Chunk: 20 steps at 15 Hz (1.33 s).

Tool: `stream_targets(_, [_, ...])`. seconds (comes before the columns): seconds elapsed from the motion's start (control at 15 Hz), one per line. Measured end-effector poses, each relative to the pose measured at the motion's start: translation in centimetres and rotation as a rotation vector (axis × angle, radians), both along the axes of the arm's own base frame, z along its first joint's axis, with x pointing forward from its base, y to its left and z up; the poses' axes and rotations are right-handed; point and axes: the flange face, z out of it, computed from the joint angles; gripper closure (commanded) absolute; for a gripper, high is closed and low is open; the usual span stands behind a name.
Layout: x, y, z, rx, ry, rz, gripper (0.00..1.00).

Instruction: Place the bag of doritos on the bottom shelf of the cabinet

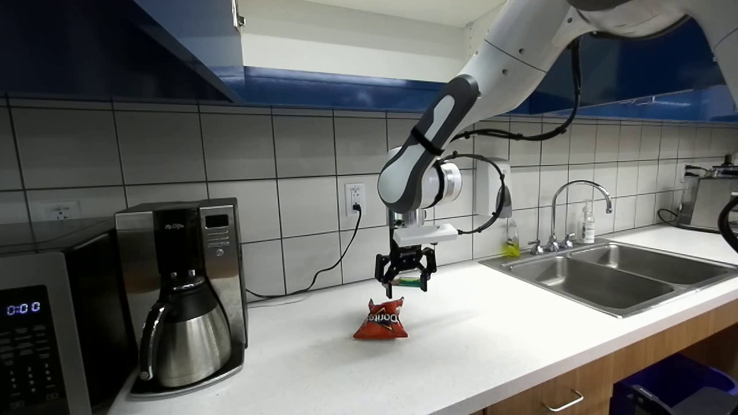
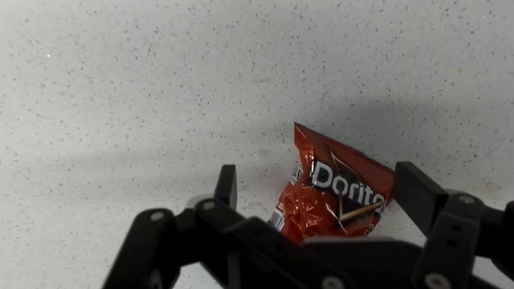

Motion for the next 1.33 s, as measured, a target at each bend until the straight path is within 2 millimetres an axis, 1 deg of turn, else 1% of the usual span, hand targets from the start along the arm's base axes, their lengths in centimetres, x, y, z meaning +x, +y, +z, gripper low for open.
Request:
stream_targets(0.33, [2.2, 1.2, -1.9, -0.002, -0.001, 0.023, 0.0])
stream_targets(0.6, [3.6, 1.5, -3.2, -0.004, 0.001, 0.025, 0.0])
stream_targets(1.0, [4.7, 1.4, -4.9, -0.008, 0.007, 0.028, 0.0])
stream_targets(1.33, [5.5, 1.3, -5.6, -0.012, 0.006, 0.025, 0.0])
